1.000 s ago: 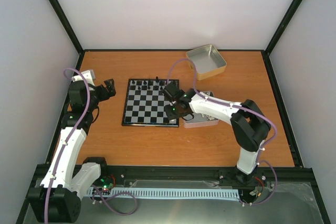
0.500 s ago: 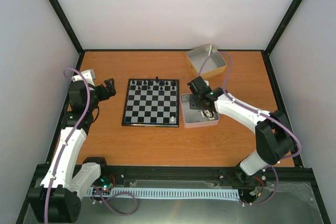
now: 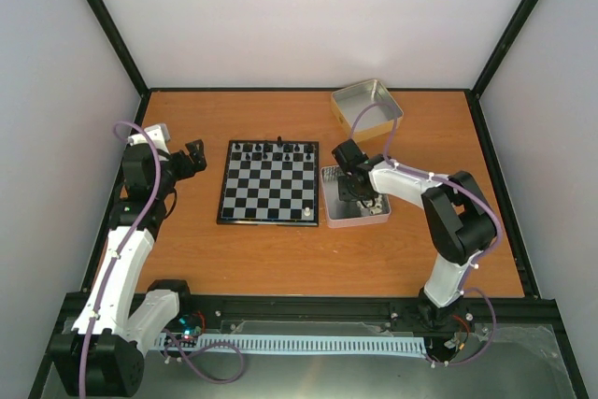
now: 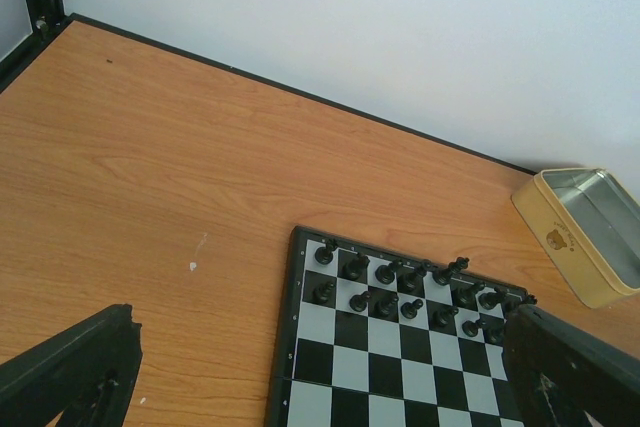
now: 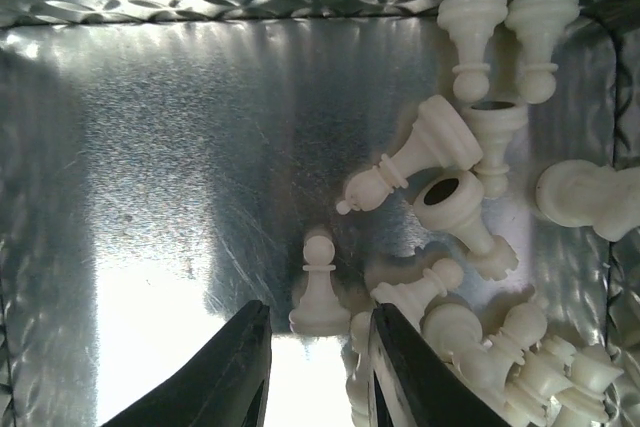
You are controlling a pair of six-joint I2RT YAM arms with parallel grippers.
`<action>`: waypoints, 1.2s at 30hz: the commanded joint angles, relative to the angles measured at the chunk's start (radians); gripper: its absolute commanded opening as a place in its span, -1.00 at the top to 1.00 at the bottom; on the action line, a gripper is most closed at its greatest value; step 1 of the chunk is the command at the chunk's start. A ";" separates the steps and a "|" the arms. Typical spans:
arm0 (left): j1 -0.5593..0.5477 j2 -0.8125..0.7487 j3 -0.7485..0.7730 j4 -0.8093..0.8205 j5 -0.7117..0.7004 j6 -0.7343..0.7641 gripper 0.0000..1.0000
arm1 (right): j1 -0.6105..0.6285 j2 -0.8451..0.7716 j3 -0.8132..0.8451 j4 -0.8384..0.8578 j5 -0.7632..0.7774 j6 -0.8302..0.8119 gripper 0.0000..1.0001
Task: Set up the chess pieces on the board
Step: Pick up the chess piece from the storage box.
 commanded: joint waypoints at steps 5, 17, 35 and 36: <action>-0.006 0.008 0.004 0.036 0.010 0.017 -0.99 | -0.008 0.040 0.026 0.048 -0.002 -0.054 0.43; -0.006 0.010 0.002 0.034 0.010 0.017 -0.99 | -0.012 0.055 0.005 0.065 -0.023 -0.048 0.66; -0.028 0.063 -0.040 0.239 0.573 -0.063 -0.99 | -0.012 -0.269 -0.143 0.355 -0.411 -0.148 0.78; -0.037 0.080 -0.044 0.260 0.626 -0.108 -0.99 | -0.012 -0.297 -0.163 0.392 -0.490 -0.157 0.79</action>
